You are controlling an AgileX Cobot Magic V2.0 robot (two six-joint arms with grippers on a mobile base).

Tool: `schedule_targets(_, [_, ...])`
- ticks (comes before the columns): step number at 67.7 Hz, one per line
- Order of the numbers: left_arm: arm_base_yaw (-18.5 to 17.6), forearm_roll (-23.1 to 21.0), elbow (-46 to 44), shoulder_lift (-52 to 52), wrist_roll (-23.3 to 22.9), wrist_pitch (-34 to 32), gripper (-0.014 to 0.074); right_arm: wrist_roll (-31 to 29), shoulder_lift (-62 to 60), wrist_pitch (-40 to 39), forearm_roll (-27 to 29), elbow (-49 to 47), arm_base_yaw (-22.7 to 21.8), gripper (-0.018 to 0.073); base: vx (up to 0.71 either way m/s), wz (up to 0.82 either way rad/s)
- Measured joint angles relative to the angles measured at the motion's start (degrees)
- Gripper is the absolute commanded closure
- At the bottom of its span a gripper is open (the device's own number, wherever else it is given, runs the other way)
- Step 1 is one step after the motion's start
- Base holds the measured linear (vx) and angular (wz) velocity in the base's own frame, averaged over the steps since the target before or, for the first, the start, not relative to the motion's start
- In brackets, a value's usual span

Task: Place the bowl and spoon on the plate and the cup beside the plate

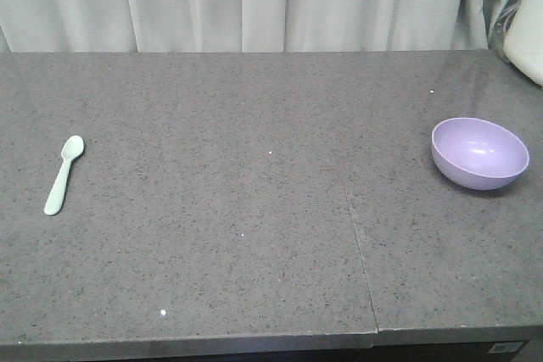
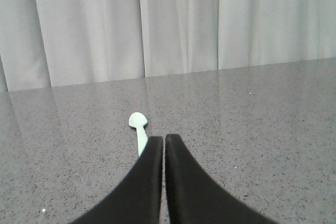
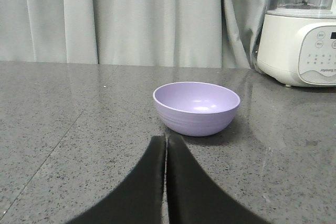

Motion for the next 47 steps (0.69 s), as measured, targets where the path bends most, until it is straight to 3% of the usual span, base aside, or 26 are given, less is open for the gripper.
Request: schedule_targets(47, [0.0, 0.0, 0.0, 0.0, 0.0, 0.0, 0.0603, 0.0, 0.0, 0.0, 0.0, 0.0, 0.0, 0.0564, 0.01, 0.0])
